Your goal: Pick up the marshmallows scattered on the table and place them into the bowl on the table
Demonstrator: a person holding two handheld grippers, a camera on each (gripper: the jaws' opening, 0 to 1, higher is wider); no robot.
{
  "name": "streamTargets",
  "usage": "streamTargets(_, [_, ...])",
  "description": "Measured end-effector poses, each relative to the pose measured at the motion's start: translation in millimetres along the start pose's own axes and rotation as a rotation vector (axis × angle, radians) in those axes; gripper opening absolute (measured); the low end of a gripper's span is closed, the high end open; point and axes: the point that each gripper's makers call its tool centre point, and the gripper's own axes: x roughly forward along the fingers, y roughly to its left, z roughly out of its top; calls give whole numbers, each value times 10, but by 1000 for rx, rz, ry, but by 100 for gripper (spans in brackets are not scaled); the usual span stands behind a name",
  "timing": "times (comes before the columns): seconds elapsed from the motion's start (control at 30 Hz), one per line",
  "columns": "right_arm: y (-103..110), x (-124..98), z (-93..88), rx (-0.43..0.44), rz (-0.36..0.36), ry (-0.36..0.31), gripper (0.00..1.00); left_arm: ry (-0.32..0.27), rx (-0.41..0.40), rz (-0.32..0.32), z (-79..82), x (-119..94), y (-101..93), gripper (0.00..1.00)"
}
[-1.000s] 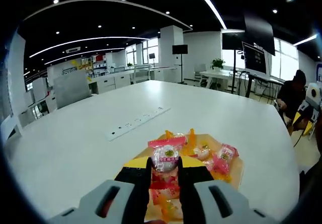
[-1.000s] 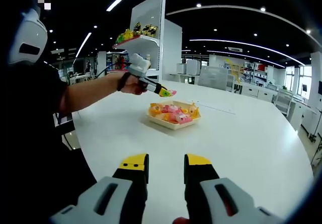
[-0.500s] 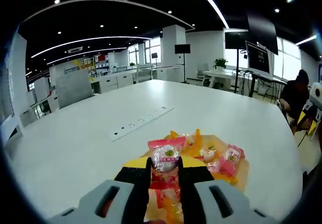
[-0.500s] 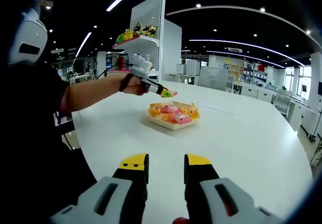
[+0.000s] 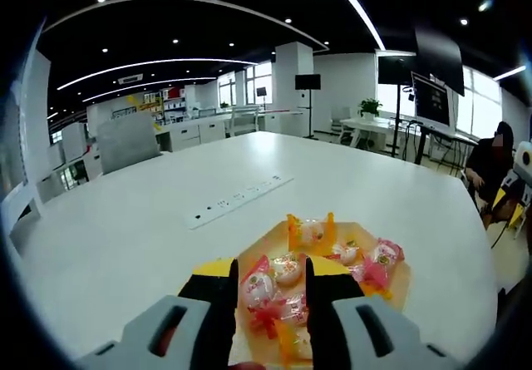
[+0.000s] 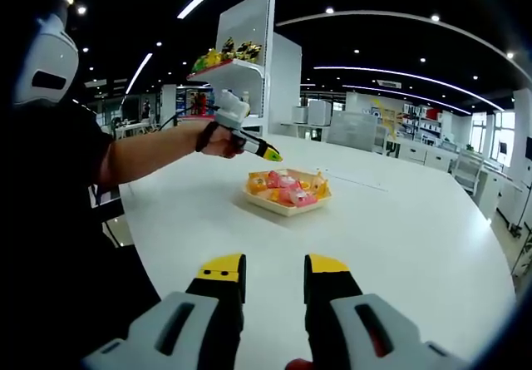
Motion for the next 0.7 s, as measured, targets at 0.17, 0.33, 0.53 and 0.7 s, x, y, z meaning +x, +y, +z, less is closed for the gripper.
streamTargets(0.17, [31, 10, 21, -6, 6, -2, 28, 1, -1, 3, -10, -48, 39, 33])
streamTargets(0.33, [58, 30, 26, -7, 11, -2, 28, -1, -1, 2, -3, -105, 76, 33])
streamTargets(0.53, [88, 63, 24, -5, 18, -2, 28, -10, -4, -7, -17, -221, -14, 33])
streamTargets(0.7, [113, 88, 42, -8, 25, -2, 28, -17, -6, -15, -30, -313, -21, 34])
